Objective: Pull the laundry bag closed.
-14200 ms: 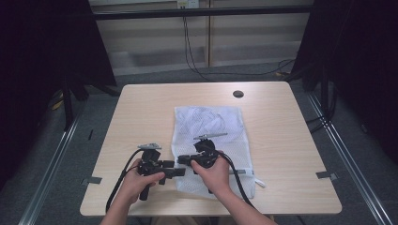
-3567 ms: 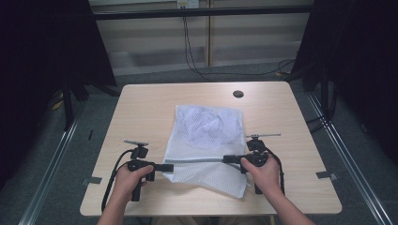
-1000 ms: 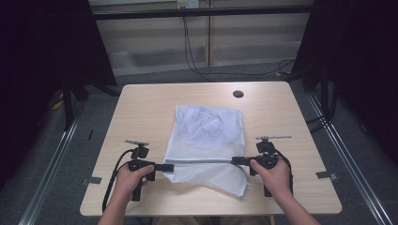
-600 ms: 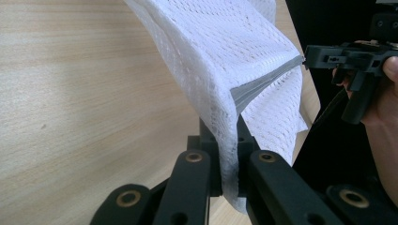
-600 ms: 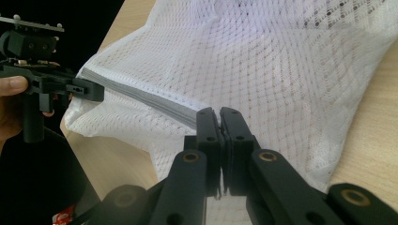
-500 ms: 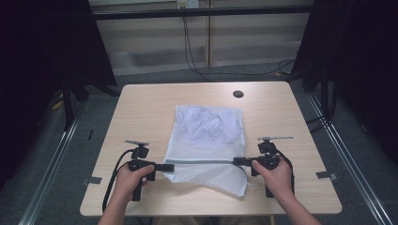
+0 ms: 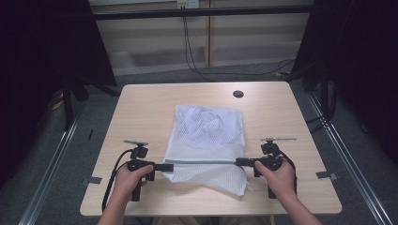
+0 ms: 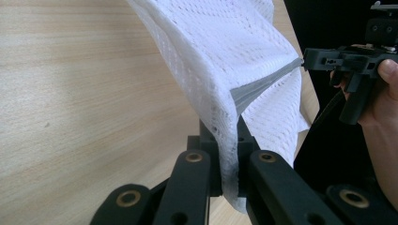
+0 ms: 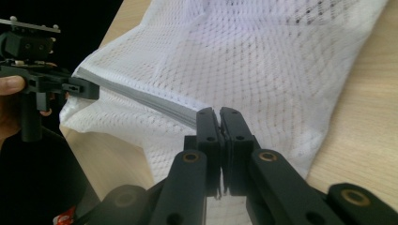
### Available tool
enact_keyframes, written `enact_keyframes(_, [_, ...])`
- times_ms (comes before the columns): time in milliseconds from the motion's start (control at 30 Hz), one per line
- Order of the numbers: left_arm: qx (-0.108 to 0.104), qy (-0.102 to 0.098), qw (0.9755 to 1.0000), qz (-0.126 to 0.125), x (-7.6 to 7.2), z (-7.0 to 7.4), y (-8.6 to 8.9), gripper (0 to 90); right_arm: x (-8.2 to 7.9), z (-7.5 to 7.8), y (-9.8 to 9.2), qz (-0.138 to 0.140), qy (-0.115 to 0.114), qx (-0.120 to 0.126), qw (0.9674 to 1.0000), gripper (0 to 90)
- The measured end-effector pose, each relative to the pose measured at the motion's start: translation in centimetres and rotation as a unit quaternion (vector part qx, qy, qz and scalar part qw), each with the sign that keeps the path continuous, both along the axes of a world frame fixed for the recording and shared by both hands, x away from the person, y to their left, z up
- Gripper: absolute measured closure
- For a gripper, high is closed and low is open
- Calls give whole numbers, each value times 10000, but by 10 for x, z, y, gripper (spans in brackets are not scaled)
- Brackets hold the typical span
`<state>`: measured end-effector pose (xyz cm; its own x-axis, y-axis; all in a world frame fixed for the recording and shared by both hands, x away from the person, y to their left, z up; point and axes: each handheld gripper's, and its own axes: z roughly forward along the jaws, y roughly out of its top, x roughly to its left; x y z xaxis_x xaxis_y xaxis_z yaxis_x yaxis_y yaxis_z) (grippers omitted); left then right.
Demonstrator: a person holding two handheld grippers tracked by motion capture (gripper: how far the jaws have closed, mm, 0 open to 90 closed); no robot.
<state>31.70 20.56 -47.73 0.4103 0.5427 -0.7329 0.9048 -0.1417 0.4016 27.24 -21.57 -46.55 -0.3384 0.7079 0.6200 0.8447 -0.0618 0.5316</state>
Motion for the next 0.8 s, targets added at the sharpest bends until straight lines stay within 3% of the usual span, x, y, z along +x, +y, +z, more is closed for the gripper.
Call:
enact_keyframes(300, [-20, 38, 10000, 9, 0, 0, 0, 888, -2, -2, -6, -62, 24, -16, 10000, 872])
enact_keyframes(467, [61, -53, 10000, -27, 0, -1, 2, 888, -2, -2, -7, -66, 24, -55, 10000, 872])
enact_keyframes(567, [20, -17, 10000, 67, 0, 0, 4, 888, -3, -2, -10, -110, 8, -71, 9999, 872])
enact_keyframes(800, [16, -39, 10000, -22, 0, 0, 3, 888, -4, -2, -18, -180, -3, -49, 9998, 872])
